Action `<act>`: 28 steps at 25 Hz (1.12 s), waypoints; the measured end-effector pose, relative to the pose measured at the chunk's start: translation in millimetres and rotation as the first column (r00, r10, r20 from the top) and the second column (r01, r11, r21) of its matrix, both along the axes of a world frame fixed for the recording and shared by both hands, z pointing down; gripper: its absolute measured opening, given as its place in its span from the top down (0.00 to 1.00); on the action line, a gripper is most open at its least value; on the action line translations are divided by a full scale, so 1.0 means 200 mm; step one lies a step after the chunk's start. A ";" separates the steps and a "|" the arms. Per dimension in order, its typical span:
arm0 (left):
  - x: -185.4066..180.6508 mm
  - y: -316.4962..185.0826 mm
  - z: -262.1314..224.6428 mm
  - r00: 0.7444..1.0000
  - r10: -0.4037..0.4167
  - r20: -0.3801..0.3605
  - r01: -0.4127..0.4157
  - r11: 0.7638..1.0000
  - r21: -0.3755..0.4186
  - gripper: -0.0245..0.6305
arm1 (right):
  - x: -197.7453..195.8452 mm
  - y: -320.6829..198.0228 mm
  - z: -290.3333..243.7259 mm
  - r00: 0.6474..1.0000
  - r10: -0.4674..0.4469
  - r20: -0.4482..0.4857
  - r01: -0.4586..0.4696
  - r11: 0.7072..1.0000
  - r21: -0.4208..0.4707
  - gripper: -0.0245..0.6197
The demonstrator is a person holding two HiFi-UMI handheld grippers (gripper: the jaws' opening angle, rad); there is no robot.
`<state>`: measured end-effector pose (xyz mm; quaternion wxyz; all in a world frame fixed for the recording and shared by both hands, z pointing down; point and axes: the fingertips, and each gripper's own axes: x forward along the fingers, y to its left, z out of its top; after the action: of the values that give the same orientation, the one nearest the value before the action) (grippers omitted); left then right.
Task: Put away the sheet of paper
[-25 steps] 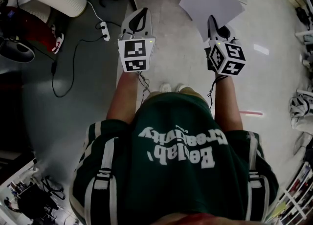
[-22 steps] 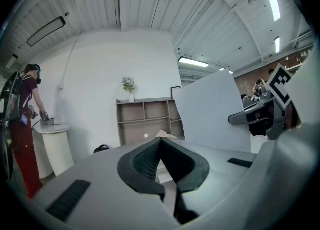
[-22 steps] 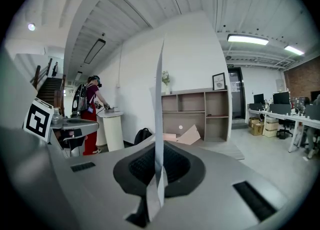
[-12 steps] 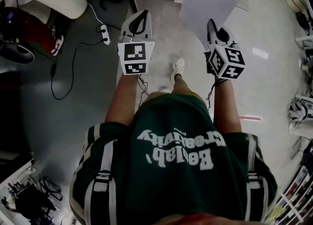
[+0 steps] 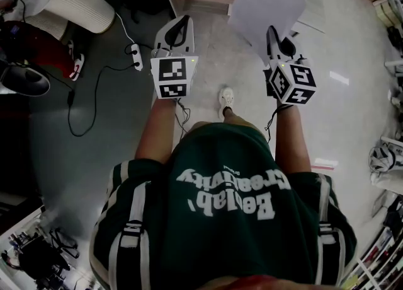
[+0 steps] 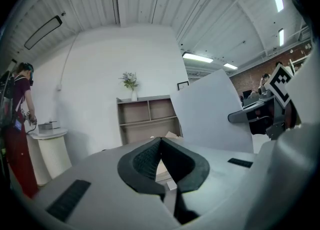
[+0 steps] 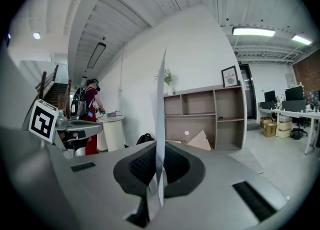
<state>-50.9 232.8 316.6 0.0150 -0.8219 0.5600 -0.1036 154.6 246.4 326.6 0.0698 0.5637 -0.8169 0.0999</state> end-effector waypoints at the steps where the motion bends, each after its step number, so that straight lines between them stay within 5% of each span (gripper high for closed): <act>1: 0.01 -0.05 -0.01 1.000 -0.002 0.001 0.002 1.000 0.003 0.93 | 0.01 -0.05 -0.01 1.000 -0.005 0.001 0.005 1.000 0.000 0.91; 14: 0.16 -0.68 0.01 0.998 -0.064 0.015 0.064 0.998 0.005 0.93 | 0.17 -0.76 0.03 0.995 -0.098 0.013 0.098 0.995 -0.020 0.91; 28: 0.09 -0.93 0.02 0.990 -0.134 0.041 0.134 0.991 -0.002 0.93 | 0.09 -1.10 0.06 0.982 -0.177 0.062 0.180 0.983 -0.041 0.91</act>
<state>-33.1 45.8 320.9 0.0174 -0.7802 0.6133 -0.1223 171.9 26.8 339.2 0.0679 0.4831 -0.8634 0.1286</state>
